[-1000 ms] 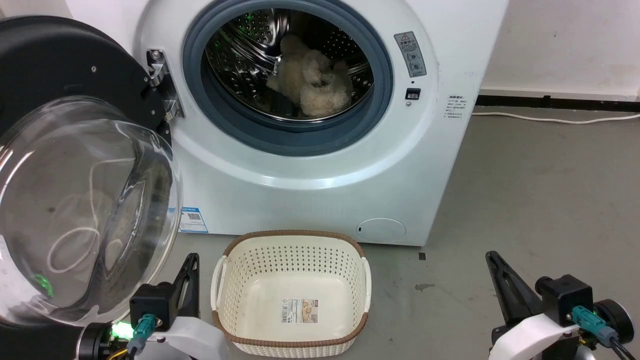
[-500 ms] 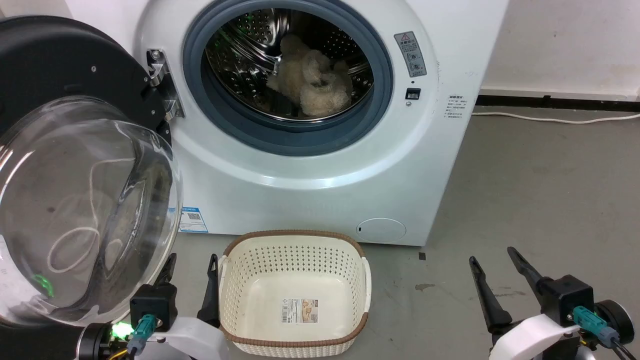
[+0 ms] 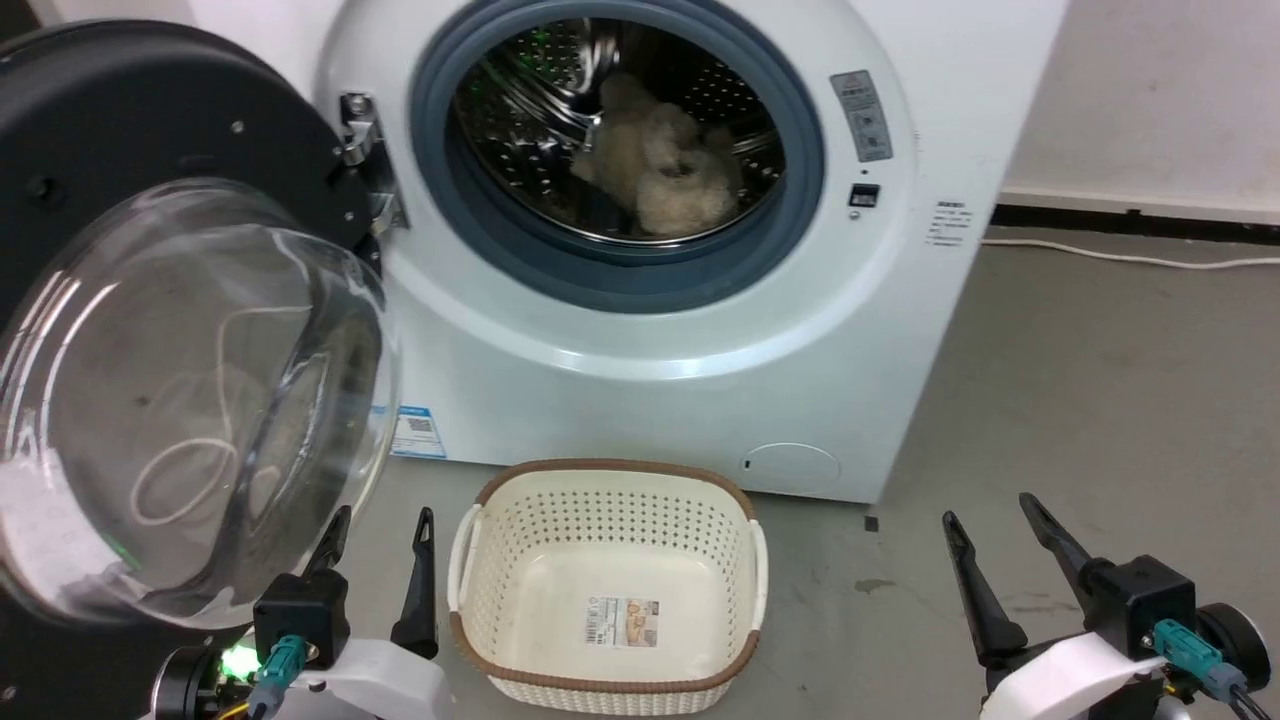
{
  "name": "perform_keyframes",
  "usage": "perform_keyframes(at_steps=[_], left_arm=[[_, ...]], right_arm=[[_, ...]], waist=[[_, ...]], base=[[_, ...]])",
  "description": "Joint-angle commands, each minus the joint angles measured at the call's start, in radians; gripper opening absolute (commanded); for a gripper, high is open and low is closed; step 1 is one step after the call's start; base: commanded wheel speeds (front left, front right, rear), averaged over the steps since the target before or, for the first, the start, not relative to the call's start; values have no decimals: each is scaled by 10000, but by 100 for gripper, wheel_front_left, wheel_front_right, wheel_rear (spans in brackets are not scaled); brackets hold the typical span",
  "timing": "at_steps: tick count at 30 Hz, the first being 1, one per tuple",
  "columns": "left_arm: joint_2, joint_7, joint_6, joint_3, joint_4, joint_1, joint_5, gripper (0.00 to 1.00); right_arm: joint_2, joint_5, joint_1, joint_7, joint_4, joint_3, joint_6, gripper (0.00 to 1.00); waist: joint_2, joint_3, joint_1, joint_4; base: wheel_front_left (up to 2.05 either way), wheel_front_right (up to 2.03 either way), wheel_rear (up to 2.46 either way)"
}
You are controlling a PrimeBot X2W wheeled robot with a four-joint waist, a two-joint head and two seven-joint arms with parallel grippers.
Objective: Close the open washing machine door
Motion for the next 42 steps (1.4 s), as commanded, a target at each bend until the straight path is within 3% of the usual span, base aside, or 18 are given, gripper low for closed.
perform_keyframes(at_steps=[1,42], left_arm=[[4,-120,-71,23,35,53,-73,100],[1,-956,-48,434,-343,507,-540,100]], right_arm=[[8,60,120,-110,33,15,2,100],[-69,227,-668,-944,1069,1418,5,100]], waist=[[0,-30,0,171],[0,123,0,2148]], base=[[0,0,0],[-5,-5,-5]])
